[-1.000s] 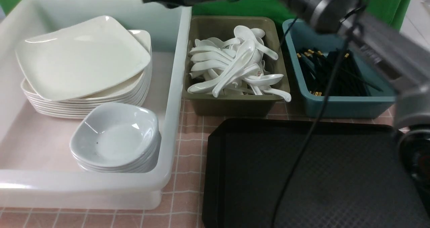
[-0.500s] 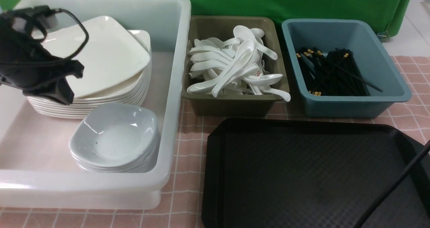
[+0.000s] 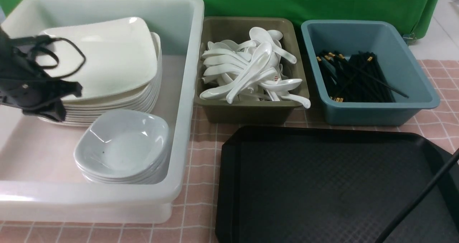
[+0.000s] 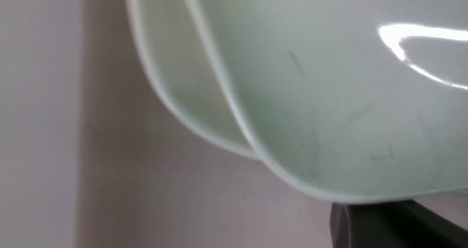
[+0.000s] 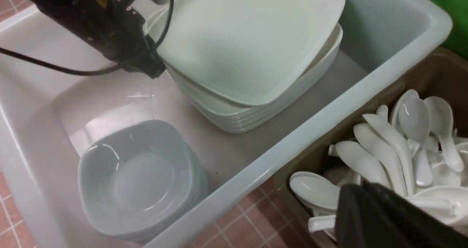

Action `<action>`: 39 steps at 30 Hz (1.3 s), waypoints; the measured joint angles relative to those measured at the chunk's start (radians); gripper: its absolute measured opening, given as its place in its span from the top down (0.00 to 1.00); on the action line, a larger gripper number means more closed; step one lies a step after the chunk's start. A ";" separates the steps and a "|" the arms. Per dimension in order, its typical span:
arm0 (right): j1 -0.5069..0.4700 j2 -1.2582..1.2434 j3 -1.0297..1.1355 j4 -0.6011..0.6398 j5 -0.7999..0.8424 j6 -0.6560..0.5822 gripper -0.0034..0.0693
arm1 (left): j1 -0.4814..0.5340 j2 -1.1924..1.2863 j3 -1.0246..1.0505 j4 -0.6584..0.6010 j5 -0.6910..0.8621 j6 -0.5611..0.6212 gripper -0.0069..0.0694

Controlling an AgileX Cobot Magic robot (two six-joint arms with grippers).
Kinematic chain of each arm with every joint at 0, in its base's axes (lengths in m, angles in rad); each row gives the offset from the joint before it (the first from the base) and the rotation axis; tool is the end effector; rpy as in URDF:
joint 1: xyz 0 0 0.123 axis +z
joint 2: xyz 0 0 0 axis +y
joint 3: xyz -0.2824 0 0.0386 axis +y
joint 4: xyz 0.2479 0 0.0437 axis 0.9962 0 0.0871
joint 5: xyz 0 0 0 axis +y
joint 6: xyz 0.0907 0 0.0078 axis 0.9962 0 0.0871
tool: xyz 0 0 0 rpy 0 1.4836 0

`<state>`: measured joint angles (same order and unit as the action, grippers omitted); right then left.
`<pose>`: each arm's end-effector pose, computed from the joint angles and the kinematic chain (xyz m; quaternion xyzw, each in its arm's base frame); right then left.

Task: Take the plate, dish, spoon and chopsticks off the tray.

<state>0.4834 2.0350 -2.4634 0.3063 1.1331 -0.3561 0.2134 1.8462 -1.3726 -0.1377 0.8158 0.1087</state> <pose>0.3785 0.2268 0.4515 -0.3633 0.7995 0.1810 0.4428 0.3805 0.0731 0.2257 -0.0884 0.9774 -0.0278 0.1897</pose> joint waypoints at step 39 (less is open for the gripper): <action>0.003 -0.080 0.004 -0.178 0.000 0.186 0.91 | 0.031 -0.140 -0.136 -0.047 0.191 0.021 0.90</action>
<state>0.4863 1.9549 -2.4596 0.1283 1.1331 -0.1702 0.2440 1.7064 -1.5086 -0.1843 1.0064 0.1297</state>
